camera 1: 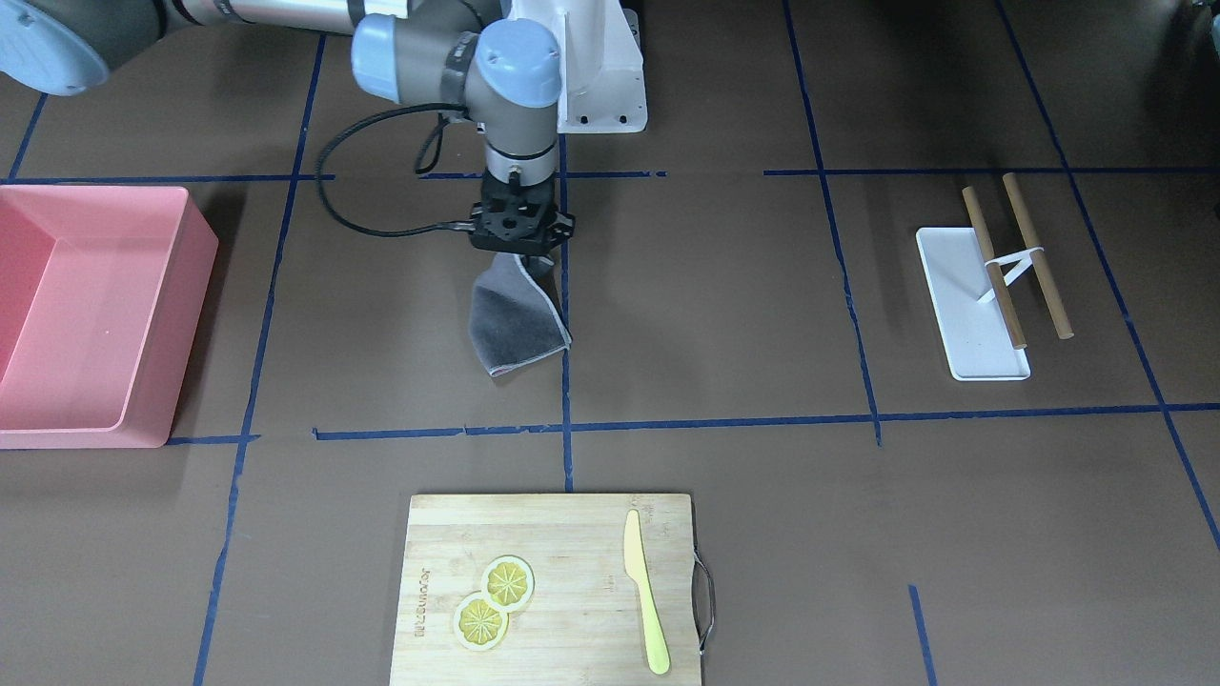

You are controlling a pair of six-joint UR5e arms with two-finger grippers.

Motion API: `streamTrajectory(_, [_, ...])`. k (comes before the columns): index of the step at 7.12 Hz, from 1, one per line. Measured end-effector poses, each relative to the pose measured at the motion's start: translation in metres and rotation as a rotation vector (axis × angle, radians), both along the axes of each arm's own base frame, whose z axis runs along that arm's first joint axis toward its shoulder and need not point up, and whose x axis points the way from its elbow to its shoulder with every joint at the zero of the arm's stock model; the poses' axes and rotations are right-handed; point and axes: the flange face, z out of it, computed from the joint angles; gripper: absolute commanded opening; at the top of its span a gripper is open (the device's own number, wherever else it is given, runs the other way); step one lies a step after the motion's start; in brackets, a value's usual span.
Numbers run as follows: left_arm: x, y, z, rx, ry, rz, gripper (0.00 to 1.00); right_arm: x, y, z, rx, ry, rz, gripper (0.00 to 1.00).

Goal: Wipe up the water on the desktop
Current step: 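Carry the cloth with the right gripper over the pink bin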

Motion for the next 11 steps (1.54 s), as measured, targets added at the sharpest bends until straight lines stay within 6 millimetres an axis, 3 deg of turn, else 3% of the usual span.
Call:
streamTrajectory(3, [0.0,0.0,-0.002,0.003,0.0,0.0,1.0,0.105,-0.002,0.086,0.089,0.079,-0.095,0.0])
streamTrajectory(5, [0.0,0.001,-0.003,0.006,0.0,0.0,1.0,0.166,-0.003,0.125,0.129,0.13,-0.138,0.0])
streamTrajectory(6, [0.0,0.001,-0.003,0.005,0.0,0.0,1.0,0.185,-0.009,0.123,0.135,0.118,-0.137,0.0])
streamTrajectory(8, [0.0,0.001,-0.002,0.004,-0.001,0.0,1.0,0.216,-0.041,0.095,0.09,0.047,-0.112,0.0])
streamTrajectory(11, [0.0,0.003,-0.001,-0.003,-0.002,0.003,1.0,0.302,-0.102,0.051,0.077,0.016,-0.143,0.0])
